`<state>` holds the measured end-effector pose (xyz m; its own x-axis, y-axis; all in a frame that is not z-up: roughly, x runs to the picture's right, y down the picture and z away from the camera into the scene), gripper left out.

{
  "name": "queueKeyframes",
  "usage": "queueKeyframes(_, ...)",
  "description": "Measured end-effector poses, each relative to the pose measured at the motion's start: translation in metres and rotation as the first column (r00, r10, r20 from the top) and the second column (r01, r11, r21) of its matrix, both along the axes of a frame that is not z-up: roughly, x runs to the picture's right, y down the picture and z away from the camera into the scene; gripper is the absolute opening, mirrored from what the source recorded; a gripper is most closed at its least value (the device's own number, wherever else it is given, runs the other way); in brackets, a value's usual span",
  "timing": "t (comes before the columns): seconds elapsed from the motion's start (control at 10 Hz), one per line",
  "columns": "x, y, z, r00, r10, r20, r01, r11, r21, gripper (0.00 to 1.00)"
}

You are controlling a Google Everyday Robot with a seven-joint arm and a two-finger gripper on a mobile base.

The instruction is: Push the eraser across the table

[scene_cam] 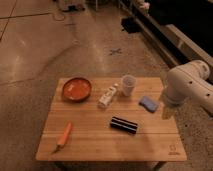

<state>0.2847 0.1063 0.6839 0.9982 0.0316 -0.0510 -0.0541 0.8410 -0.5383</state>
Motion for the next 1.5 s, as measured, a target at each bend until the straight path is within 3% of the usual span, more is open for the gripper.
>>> queueKeyframes(1.2, 0.0, 0.0, 0.0, 1.0, 0.0, 0.0, 0.0, 1.0, 0.0, 0.65)
queueKeyframes(1.5, -0.012, 0.004, 0.008, 1.0, -0.012, 0.019, 0.012, 0.9999, -0.01, 0.51)
